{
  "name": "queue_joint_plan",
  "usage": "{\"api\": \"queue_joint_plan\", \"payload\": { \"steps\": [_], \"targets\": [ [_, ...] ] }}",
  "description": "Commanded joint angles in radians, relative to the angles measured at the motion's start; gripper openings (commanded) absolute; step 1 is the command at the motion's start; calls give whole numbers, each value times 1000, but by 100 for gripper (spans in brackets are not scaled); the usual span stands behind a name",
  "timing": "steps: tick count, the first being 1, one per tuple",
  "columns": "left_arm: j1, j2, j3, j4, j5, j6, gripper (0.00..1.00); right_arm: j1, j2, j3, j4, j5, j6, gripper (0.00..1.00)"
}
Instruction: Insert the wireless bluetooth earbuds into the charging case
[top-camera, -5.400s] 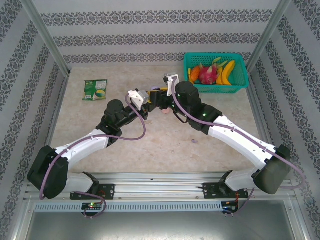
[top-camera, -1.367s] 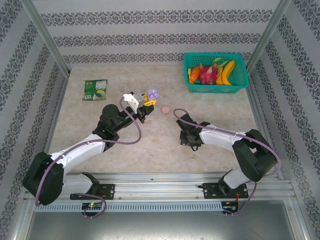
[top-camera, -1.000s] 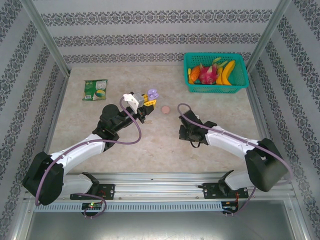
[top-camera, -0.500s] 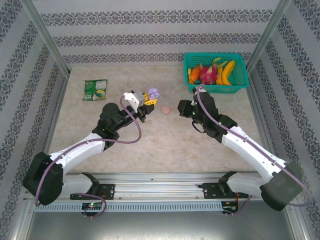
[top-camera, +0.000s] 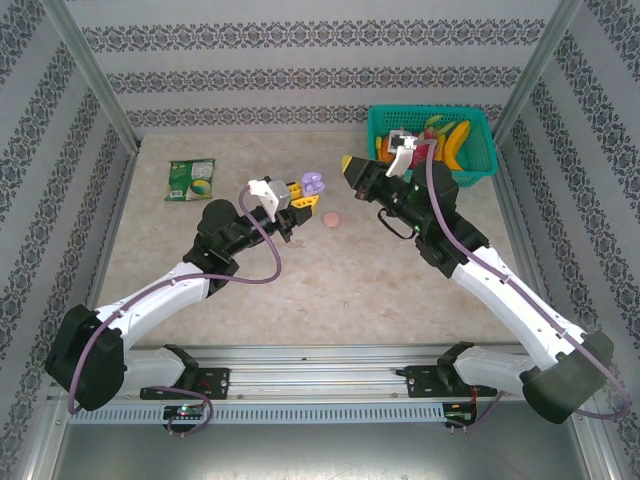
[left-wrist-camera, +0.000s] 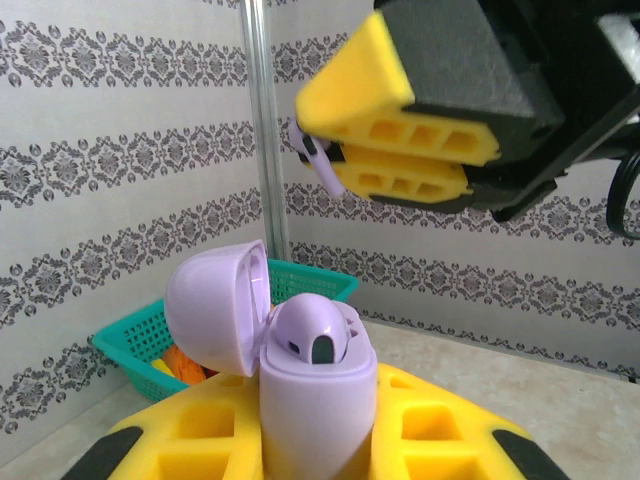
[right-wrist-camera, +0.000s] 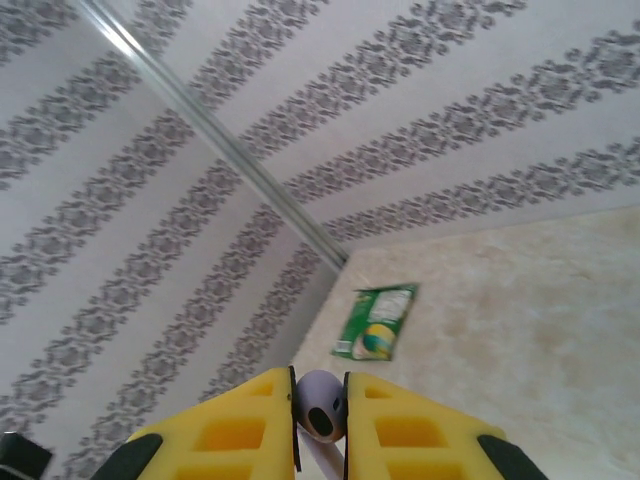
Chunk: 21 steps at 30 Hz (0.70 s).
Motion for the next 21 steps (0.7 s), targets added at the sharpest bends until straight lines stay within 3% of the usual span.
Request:
{"api": "queue_joint_plan", "payload": {
  "steps": [1, 12, 21],
  "targets": [
    [-15, 7, 40, 23, 30, -16, 0, -5, 10, 2, 152, -90, 50, 16],
    [-15, 29, 69, 72, -5, -57, 0, 17, 33, -85, 420, -158, 95, 15],
    [-15, 47, 110, 88, -12, -94, 0, 38, 45, -111, 484, -157, 83, 15]
  ]
}}
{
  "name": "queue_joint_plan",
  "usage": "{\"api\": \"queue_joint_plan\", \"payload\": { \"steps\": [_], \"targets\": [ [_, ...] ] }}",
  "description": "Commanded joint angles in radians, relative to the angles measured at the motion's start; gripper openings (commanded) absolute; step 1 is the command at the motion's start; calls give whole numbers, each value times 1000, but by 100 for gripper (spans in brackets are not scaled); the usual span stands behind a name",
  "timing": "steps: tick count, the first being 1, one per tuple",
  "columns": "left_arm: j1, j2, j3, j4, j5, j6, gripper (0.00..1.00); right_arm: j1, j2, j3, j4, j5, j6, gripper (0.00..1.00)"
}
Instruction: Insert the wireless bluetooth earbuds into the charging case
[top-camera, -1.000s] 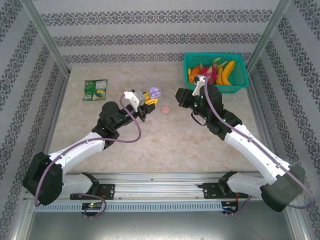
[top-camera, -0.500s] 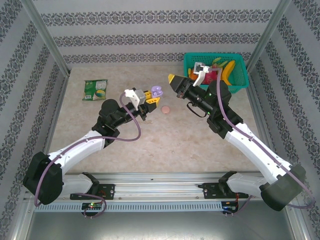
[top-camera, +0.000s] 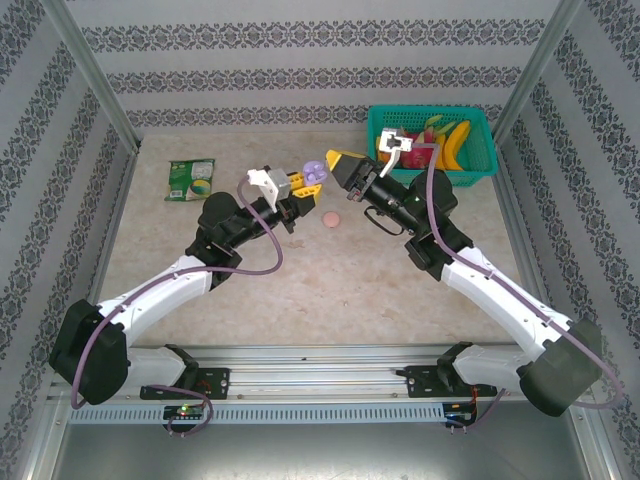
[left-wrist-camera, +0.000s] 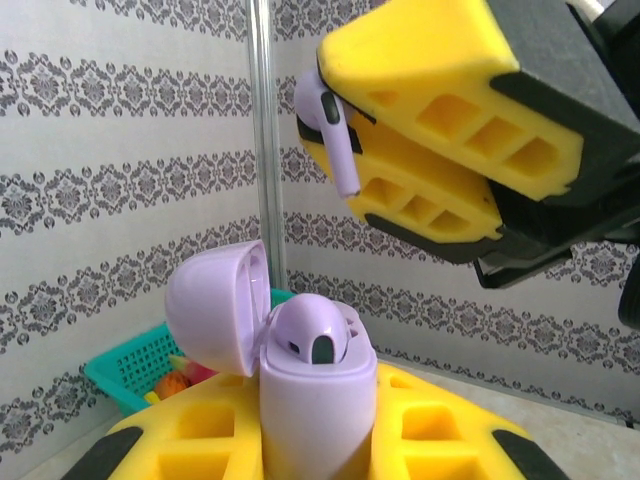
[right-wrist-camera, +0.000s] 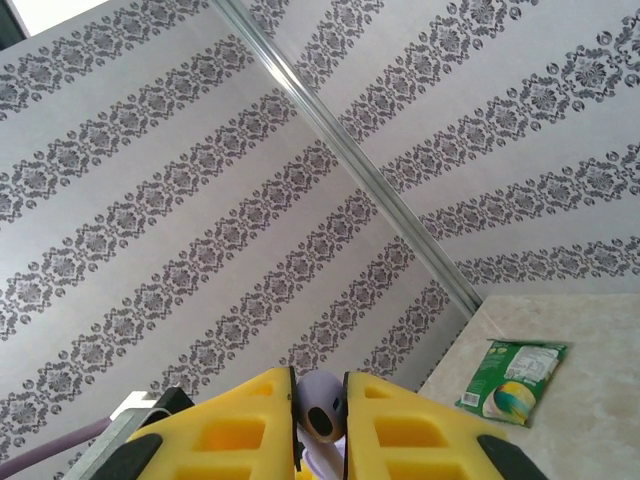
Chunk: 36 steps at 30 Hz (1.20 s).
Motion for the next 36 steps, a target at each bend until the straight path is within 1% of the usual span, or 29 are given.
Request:
{"api": "queue_joint_plan", "payload": {
  "steps": [1, 17, 36],
  "targets": [
    [-15, 12, 44, 60, -3, -36, 0, 14, 4, -18, 92, -17, 3, 15],
    [-15, 16, 68, 58, -1, -65, 0, 30, 5, -59, 114, 3, -4, 14],
    [-17, 11, 72, 56, 10, -69, 0, 31, 34, -66, 113, 22, -1, 14]
  ]
}}
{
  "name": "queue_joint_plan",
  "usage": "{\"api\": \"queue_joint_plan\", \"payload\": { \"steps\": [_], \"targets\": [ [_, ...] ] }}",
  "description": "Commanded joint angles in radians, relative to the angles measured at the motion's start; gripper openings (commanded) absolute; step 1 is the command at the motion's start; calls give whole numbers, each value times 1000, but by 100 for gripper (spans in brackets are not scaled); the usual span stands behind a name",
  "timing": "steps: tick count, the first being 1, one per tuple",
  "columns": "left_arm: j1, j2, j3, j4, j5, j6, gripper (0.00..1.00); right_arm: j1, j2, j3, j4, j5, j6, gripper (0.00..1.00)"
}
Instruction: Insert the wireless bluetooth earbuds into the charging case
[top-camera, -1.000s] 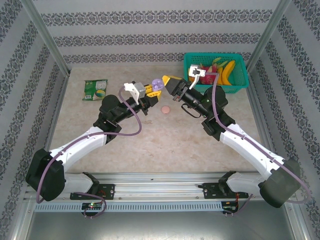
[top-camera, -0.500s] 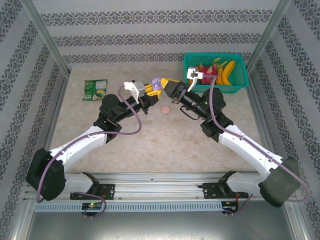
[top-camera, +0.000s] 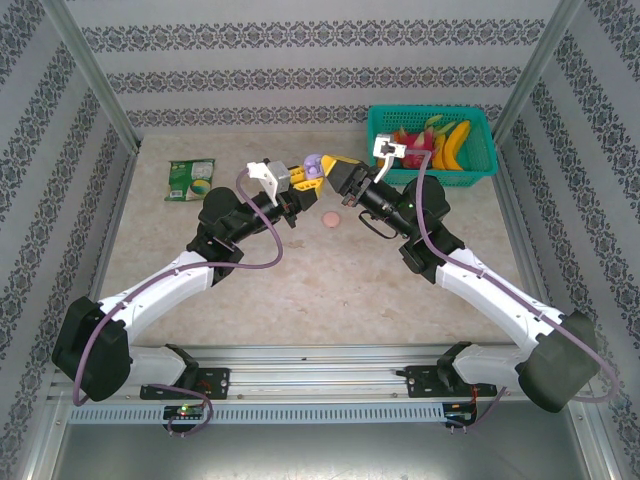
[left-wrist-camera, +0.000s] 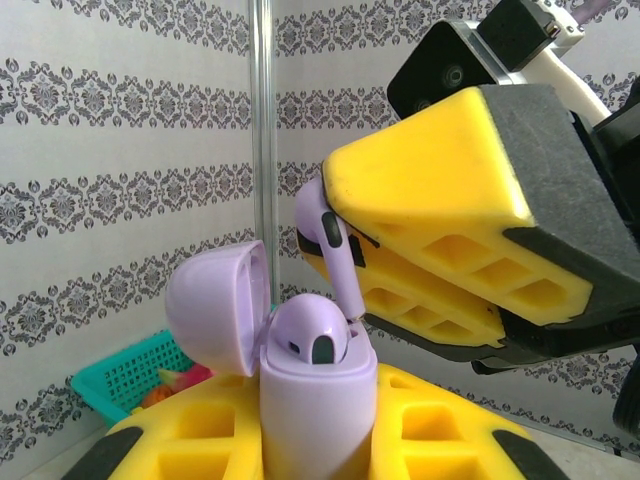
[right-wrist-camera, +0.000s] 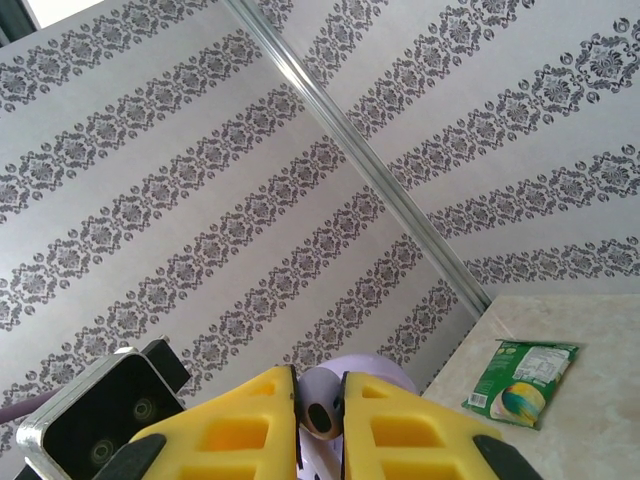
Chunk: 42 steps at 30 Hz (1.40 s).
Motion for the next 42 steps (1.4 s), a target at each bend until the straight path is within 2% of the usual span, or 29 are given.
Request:
{"api": "queue_joint_plan", "payload": {
  "steps": [1, 12, 21, 32, 36, 42],
  "targets": [
    [-17, -8, 31, 55, 10, -21, 0, 10, 16, -12, 29, 13, -2, 14],
    [-18, -11, 21, 59, 20, -26, 0, 6, 44, 1, 31, 18, 9, 14],
    [-18, -20, 24, 47, -33, -11, 0, 1, 24, -35, 32, -18, 4, 13],
    [-18, -16, 21, 51, -41, -8, 0, 1, 20, -51, 25, -28, 3, 14],
    [-18, -14, 21, 52, -39, -6, 0, 1, 16, -52, 19, -17, 3, 25],
    [-18, -9, 21, 59, -35, -11, 0, -17, 4, -51, 11, 5, 7, 32]
  ]
}}
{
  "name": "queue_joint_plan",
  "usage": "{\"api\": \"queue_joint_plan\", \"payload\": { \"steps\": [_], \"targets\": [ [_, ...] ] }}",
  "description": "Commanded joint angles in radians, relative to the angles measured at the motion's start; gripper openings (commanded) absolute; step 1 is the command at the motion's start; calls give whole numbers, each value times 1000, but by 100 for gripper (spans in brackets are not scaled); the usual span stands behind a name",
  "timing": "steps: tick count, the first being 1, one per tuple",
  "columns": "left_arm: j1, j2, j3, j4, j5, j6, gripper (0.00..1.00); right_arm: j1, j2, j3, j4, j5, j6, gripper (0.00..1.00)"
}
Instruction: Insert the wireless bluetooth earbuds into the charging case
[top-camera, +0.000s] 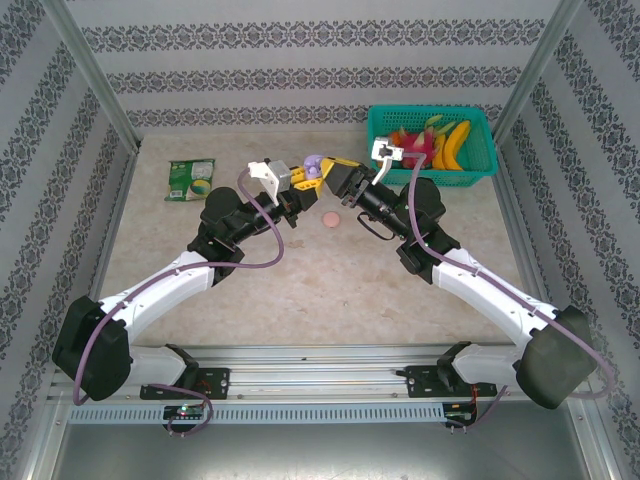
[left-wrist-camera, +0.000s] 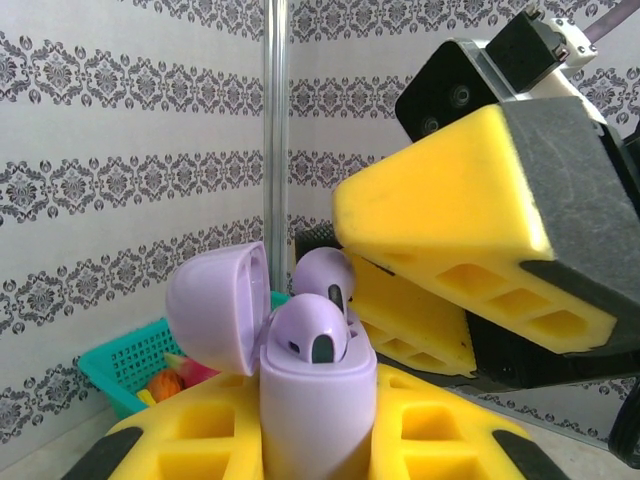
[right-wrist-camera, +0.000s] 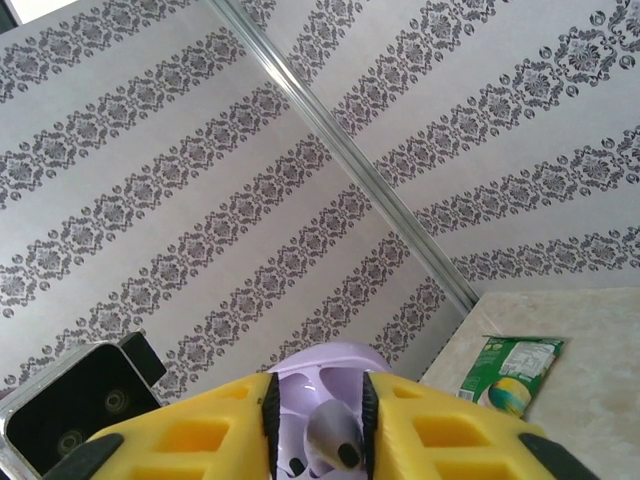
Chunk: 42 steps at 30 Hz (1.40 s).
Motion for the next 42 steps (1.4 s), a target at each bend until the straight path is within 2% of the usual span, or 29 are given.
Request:
{"api": "queue_joint_plan", "payload": {
  "steps": [1, 3, 6, 9, 15, 20, 30, 33, 38, 42],
  "targets": [
    [-14, -11, 20, 85, -1, -1, 0, -16, -18, -19, -28, -4, 9, 34],
    [-14, -9, 19, 86, 0, -3, 0, -22, -23, -17, -30, -2, 11, 39],
    [-14, -9, 17, 85, 1, -5, 0, -32, -37, -13, -34, 2, 16, 53],
    [-14, -11, 10, 85, 3, -5, 0, -51, -66, -12, -48, 5, 23, 61],
    [-14, -22, -17, 78, 8, 5, 0, -115, -122, -14, -122, 2, 52, 65],
    [-14, -36, -45, 49, 32, 22, 0, -170, -94, 76, -359, -31, 35, 65],
    [-14, -44, -82, -52, 153, 46, 0, -213, 150, 336, -697, -195, -58, 59],
    [-14, -37, -95, -61, 162, 42, 0, -210, 226, 401, -766, -233, -85, 53],
    [-14, -16, -99, -63, 167, 25, 0, -194, 319, 470, -838, -295, -106, 36],
    [-14, 8, -84, -68, 172, 11, 0, -158, 342, 487, -883, -320, -139, 29]
  ]
}}
